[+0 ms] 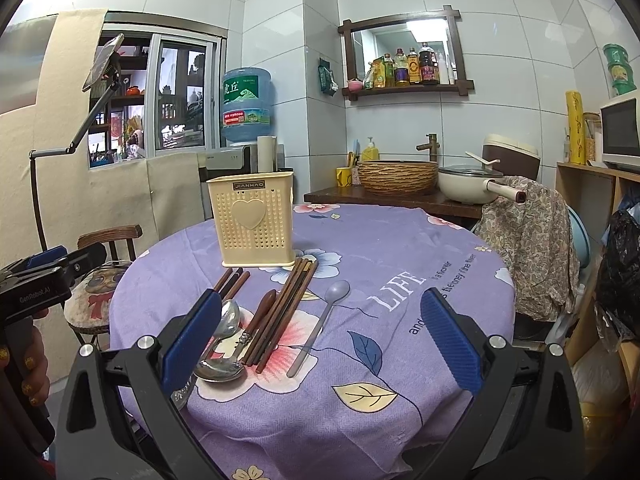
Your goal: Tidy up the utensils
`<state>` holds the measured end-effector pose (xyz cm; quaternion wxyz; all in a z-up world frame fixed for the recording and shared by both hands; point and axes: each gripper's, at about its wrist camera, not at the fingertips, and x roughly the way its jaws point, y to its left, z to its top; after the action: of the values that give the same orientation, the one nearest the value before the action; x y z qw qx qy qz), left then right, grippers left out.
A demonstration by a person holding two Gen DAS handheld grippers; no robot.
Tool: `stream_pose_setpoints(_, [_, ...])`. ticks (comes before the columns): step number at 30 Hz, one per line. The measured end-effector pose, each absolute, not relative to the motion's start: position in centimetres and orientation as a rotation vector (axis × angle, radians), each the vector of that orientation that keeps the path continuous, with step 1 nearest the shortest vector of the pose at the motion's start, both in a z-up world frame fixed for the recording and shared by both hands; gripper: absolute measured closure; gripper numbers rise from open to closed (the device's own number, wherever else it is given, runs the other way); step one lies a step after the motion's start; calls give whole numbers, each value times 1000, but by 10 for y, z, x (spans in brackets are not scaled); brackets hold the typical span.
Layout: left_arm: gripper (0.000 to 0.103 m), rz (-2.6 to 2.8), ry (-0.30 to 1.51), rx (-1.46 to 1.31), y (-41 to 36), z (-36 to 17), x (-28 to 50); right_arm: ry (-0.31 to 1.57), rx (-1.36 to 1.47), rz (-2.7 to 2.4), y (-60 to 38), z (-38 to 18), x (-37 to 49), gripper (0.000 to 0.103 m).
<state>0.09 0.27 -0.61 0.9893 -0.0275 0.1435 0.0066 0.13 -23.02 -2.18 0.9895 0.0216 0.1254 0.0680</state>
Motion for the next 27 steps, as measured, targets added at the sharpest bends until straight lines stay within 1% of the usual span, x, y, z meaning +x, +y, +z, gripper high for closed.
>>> stream_pose_setpoints(27, [6, 12, 293, -60, 6, -7, 2, 263, 48, 139, -229, -22, 1, 5])
